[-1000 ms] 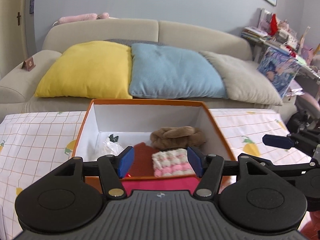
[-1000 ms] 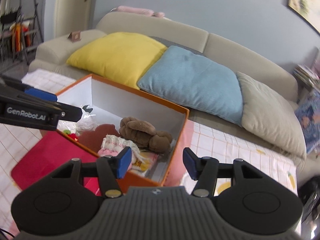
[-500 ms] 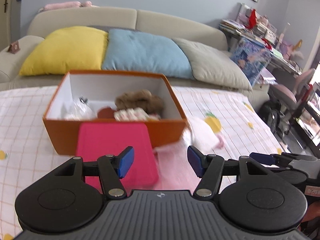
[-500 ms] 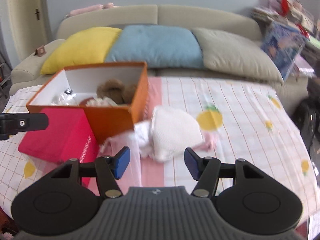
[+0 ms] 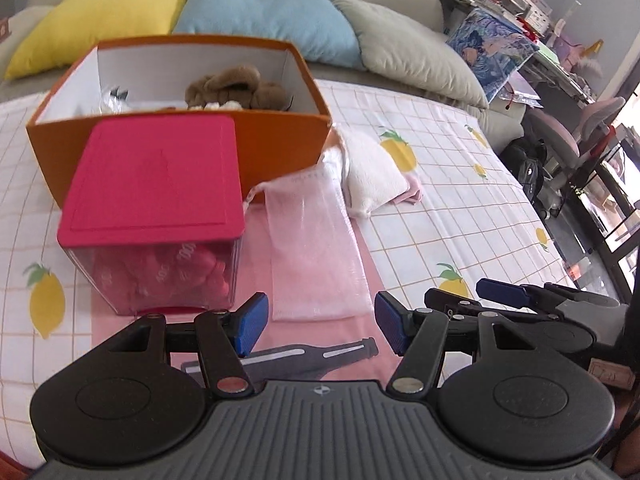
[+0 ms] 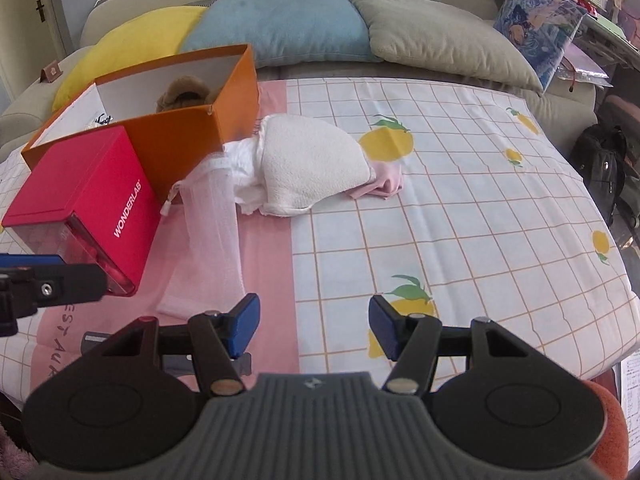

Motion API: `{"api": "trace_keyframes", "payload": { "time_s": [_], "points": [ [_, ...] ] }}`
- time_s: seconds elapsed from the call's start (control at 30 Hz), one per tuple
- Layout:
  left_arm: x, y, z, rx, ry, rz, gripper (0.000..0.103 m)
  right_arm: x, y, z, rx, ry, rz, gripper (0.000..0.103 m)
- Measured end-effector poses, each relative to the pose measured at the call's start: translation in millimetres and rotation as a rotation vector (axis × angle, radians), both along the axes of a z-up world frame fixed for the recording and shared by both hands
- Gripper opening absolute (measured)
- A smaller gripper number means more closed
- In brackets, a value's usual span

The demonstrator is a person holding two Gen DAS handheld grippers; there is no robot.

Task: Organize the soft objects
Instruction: 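Grasp the white mesh bag with the left gripper while the right moves toward the white towel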

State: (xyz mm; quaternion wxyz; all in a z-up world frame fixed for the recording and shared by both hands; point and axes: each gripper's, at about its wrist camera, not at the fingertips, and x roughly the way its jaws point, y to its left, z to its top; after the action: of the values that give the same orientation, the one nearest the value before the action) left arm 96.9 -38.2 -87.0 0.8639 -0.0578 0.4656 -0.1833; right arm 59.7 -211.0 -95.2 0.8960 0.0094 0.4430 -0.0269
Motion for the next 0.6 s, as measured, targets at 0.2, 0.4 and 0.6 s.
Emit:
{"api": "trace_keyframes", "payload": {
  "time_s": [0.2, 0.4, 0.6],
  "points": [
    [6, -6, -14, 0.020, 0.022, 0.027, 0.072, 4, -4, -11, 0.003, 0.009, 0.014, 0.057],
    [14, -24, -23, 0.025, 0.012, 0.002, 0.079, 13, -18, -23, 0.007, 0.021, -0.030, 0.045],
    [27, -43, -41, 0.079, 0.021, 0.006, 0.084, 17, -39, -26, 0.061, 0.005, -0.114, 0.045]
  ]
}}
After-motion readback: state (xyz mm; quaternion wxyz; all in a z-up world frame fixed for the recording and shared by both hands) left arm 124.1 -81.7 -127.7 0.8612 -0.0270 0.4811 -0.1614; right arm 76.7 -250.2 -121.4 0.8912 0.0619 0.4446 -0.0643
